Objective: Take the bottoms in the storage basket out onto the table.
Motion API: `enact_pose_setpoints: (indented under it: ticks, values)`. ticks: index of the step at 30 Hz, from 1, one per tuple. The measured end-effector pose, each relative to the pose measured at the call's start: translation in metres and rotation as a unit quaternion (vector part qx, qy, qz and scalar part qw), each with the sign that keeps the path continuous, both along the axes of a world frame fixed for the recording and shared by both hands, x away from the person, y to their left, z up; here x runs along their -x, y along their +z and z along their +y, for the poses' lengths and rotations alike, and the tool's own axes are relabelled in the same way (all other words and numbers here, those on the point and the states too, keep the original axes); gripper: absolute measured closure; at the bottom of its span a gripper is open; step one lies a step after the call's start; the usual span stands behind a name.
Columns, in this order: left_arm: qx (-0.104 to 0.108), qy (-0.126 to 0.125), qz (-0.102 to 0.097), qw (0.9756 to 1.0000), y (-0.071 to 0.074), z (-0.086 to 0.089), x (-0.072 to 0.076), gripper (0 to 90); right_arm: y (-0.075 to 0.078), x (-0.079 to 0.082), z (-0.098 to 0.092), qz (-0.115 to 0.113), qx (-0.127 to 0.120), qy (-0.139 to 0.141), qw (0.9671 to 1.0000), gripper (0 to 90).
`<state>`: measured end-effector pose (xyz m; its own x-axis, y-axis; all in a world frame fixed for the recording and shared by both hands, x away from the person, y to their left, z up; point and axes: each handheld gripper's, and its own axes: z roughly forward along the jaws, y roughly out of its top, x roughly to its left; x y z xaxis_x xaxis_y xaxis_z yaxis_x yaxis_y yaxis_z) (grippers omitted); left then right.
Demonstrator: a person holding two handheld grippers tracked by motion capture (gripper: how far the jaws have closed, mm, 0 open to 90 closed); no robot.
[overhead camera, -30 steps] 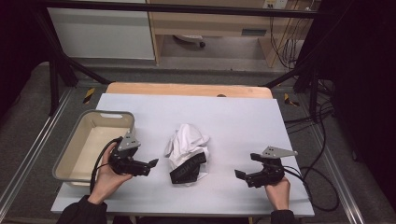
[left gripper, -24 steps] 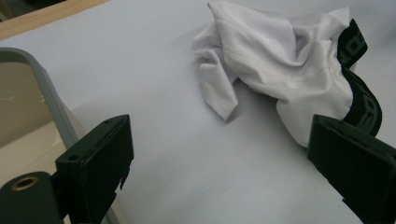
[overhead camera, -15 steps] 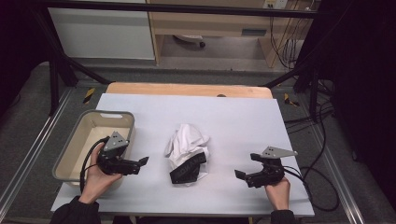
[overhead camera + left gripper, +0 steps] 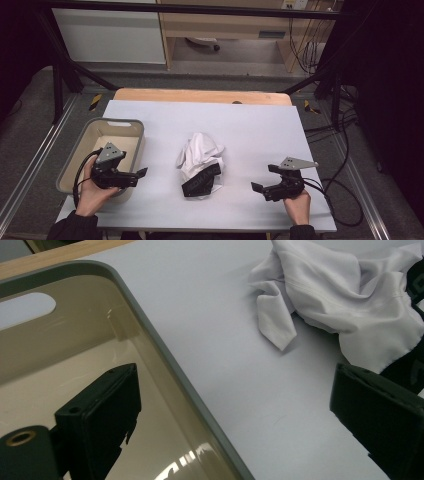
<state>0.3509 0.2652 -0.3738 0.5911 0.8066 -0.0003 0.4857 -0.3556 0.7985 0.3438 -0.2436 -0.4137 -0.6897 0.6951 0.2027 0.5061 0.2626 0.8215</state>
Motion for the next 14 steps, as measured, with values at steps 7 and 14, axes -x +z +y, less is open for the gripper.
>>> enact_pose_setpoints:
  ticks: [7,14]
  values:
    - [0.008,0.002,-0.002,1.0000,-0.0032,0.0073,0.0004,5.9,-0.0008,-0.0004,0.0004,-0.001,0.002,0.002,1.0000,1.7]
    - [0.008,-0.002,0.000,1.0000,-0.0045,0.0075,0.0002,5.9,-0.0006,-0.0001,0.0004,-0.002,0.001,0.002,1.0000,1.7]
